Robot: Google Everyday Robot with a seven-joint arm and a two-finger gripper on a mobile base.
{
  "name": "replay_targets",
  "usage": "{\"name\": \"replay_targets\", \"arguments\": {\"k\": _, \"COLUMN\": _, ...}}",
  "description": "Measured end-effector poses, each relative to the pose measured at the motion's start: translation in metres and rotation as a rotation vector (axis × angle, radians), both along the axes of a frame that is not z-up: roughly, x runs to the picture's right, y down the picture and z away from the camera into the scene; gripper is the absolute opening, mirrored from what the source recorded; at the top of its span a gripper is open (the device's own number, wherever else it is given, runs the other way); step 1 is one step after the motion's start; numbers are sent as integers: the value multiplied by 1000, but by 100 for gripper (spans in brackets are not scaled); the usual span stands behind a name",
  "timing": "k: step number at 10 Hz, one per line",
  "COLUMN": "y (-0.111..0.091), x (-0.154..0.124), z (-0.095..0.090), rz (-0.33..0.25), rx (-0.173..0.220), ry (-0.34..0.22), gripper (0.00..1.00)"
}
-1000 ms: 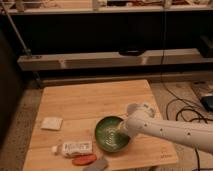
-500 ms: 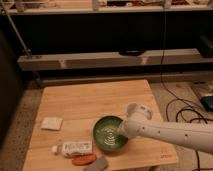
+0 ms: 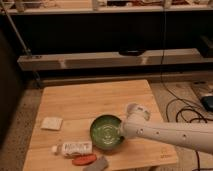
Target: Pick up the ceramic bowl
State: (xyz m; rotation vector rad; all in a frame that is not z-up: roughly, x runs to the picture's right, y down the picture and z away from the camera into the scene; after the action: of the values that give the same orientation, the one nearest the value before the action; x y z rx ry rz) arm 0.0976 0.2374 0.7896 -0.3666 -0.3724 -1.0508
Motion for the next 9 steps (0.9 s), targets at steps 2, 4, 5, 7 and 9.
{"name": "replay_targets", "arguments": {"k": 2, "y": -13, "x": -7, "z": -15, "rz": -24, "rx": -6, "ry": 2, "gripper": 13}}
{"name": "replay_targets", "arguments": {"k": 4, "y": -18, "x": -13, "z": -25, "rz": -34, "rx": -3, "ry": -2, "gripper": 13}}
{"name": "replay_targets", "arguments": {"k": 5, "y": -21, "x": -14, "z": -32, "rz": -33, "rx": -1, "ry": -4, "gripper": 13}}
{"name": "replay_targets", "arguments": {"k": 7, "y": -36, "x": -15, "z": -56, "rz": -29, "rx": 15, "ry": 5, "gripper": 13}}
{"name": "replay_targets", "arguments": {"k": 9, "y": -48, "x": -20, "z": -73, "rz": -38, "rx": 33, "ry": 8, "gripper": 13}}
